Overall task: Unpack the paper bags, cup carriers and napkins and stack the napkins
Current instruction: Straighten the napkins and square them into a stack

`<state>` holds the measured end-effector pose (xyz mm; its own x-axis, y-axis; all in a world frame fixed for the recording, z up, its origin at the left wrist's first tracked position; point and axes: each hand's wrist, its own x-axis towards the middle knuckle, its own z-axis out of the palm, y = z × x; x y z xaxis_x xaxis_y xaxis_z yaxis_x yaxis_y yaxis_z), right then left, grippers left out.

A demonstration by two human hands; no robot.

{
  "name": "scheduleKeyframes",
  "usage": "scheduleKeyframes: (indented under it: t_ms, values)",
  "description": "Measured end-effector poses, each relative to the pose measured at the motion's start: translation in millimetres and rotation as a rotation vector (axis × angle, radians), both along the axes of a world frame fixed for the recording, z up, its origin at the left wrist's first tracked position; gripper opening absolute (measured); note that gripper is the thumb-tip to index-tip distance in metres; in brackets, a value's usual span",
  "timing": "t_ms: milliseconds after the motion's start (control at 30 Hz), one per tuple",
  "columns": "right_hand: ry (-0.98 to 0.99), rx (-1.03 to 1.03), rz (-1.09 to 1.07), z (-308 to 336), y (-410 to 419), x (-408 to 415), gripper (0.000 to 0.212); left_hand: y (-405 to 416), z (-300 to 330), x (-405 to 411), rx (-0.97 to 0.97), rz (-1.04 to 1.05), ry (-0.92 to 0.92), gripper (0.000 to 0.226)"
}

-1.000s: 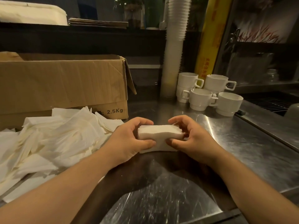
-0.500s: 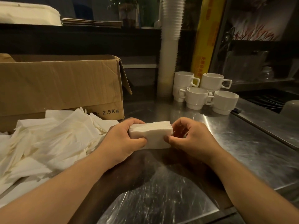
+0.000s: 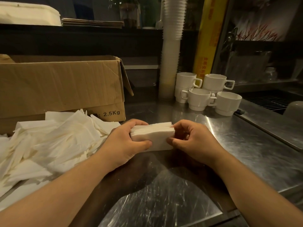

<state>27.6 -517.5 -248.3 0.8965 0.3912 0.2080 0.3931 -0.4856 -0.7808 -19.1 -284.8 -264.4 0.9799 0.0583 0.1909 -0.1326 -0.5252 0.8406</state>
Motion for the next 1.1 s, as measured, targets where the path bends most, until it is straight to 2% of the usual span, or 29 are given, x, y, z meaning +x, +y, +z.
scheduleKeyframes:
  t_ms: [233, 767, 900, 1000, 1100]
  values:
    - [-0.005, 0.014, 0.008, 0.8, -0.3, -0.6, 0.036, -0.3, 0.7, -0.8, 0.005, -0.012, 0.015, 0.055]
    - [-0.009, 0.061, -0.02, 1.0, -0.7, -0.8, 0.019, -0.5, 0.9, -0.8, 0.001, -0.029, 0.012, 0.058]
    - [0.033, 0.166, -0.046, 1.2, -0.5, -2.3, 0.01, -0.5, 1.0, -0.9, 0.016, -0.024, 0.005, 0.059]
    - [0.033, 0.165, -0.073, 2.5, 0.2, -1.0, 0.02, -0.7, 0.9, -1.2, 0.009, -0.027, 0.008, 0.059]
    - [0.043, 0.13, -0.058, 2.6, 0.4, -0.9, 0.017, -0.7, 1.5, -1.3, 0.001, -0.03, 0.008, 0.058]
